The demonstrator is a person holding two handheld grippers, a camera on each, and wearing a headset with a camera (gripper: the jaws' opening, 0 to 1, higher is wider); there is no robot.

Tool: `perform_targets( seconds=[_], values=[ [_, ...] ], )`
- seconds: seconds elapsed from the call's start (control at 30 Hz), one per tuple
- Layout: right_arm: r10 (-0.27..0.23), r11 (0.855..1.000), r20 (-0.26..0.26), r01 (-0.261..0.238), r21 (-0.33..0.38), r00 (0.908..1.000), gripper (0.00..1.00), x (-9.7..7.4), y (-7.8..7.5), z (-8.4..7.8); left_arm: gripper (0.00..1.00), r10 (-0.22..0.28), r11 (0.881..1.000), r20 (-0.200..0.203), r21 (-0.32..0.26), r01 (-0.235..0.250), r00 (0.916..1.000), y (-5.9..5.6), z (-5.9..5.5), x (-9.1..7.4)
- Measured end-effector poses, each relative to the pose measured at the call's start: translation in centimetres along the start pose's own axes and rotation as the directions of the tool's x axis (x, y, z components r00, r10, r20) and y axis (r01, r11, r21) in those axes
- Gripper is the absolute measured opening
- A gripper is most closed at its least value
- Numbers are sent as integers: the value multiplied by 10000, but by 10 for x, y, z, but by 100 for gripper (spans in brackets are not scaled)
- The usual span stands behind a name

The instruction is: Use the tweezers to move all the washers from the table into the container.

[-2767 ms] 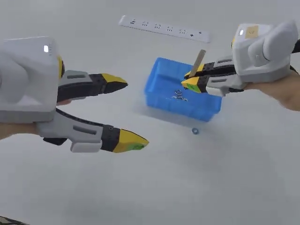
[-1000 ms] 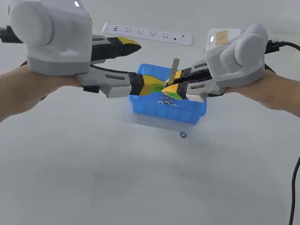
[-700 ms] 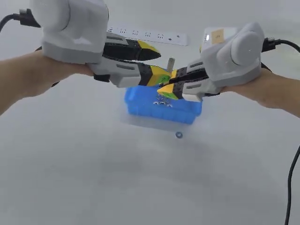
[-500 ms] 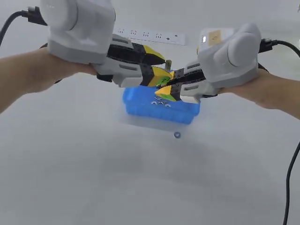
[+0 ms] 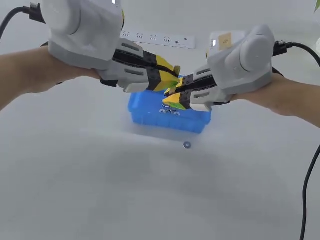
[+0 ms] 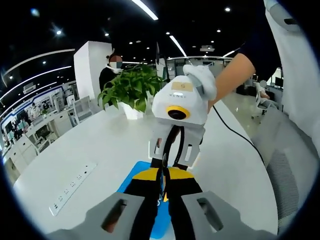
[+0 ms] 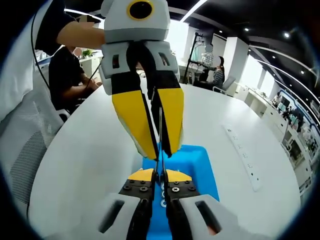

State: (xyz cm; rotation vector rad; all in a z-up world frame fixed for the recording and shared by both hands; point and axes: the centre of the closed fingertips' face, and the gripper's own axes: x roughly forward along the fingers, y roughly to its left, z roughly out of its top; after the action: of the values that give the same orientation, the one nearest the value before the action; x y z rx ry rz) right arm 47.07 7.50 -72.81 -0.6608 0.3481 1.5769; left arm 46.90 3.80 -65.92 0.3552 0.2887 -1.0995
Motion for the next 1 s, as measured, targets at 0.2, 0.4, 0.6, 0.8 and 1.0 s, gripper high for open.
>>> perform_targets(
  seconds=[0.2,0.4,0.6,0.8,1.0],
  values=[
    [-53,9999,7,53,-110,10000,8,-1,-1,3,6,-117,9996,77,244,115,9999,0,2,-2],
    [-71,9998,-129,68,-211,9999,10,0,0,4,5,-107,9996,-15,261,107,9999,5,0,-3],
    [-228,9987,133,234,-448,9997,13,-3,0,11,6,-64,9998,127,214,62,9999,8,2,-3],
    [-483,9980,123,488,-402,9988,21,-8,-4,11,6,-38,9997,168,225,35,9999,9,3,-2],
    [-945,9955,307,945,29,9951,27,-18,-10,6,6,-23,9994,179,348,17,9998,9,7,-3]
  ],
)
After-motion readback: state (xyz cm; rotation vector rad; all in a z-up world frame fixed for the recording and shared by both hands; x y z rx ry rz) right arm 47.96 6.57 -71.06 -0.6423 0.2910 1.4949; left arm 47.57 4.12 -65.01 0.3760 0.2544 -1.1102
